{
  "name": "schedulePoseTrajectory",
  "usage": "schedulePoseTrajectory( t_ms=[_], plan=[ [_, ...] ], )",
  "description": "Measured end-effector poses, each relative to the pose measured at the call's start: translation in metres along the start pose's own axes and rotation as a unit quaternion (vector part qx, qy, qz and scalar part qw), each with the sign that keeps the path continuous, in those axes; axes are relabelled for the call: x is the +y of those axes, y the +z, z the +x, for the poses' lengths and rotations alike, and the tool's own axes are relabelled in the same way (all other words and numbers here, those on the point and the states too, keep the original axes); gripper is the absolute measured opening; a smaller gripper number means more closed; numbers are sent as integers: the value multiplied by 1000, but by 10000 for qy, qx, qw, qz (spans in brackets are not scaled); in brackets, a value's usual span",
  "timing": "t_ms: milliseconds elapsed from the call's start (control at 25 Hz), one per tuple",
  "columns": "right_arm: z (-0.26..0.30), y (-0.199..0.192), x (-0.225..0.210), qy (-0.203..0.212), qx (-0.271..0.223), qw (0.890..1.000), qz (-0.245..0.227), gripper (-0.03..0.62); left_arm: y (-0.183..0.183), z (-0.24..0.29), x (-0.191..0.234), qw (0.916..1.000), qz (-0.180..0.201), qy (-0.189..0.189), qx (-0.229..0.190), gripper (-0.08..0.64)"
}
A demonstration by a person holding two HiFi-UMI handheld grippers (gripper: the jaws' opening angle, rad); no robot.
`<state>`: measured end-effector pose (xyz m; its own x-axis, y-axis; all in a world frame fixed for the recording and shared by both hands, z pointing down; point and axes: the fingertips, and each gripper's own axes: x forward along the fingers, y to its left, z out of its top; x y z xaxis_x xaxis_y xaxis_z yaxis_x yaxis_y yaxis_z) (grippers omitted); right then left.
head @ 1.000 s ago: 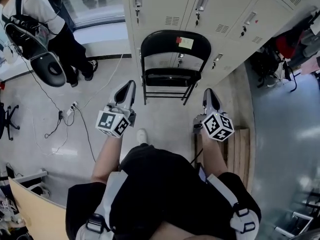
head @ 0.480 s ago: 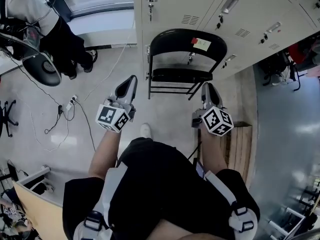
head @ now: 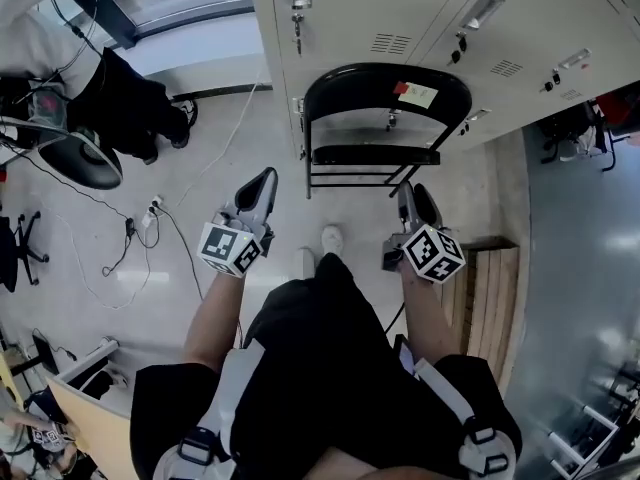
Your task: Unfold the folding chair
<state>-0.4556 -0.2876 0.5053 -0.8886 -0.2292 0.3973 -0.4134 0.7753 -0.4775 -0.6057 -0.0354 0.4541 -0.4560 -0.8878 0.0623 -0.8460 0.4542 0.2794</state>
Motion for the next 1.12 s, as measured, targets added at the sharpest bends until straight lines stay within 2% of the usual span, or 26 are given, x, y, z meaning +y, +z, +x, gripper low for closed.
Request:
schedulePoseTrajectory(
  t_ms=[200, 440, 560, 720, 840, 920, 1000, 1120],
  plan=[
    [33, -14, -27, -269, 270, 9982, 468, 192, -5, 52, 9, 9998, 105, -105, 97, 3],
    [62, -33, -65, -684, 444, 9892, 1220, 196, -12, 120, 30, 9984, 309, -210, 429, 141],
    [76, -40, -74, -768, 554, 9872, 1281, 207, -22, 147, 39, 9963, 432, -301, 673, 188],
    [90, -44, -86, -797, 669, 9862, 1289, 212, -39, 168, 53, 9942, 526, -253, 904, 211],
    [95, -48, -91, -762, 791, 9866, 1204, 212, -49, 178, 65, 9925, 492, -203, 1096, 289],
    [98, -53, -96, -770, 852, 9858, 1224, 212, -58, 187, 67, 9890, 592, -334, 1314, 313],
    [101, -57, -104, -795, 879, 9847, 1278, 212, -65, 196, 65, 9846, 689, -516, 1521, 318],
    [103, -63, -106, -856, 988, 9837, 1238, 221, -69, 207, 61, 9835, 585, -596, 1605, 318]
  ],
)
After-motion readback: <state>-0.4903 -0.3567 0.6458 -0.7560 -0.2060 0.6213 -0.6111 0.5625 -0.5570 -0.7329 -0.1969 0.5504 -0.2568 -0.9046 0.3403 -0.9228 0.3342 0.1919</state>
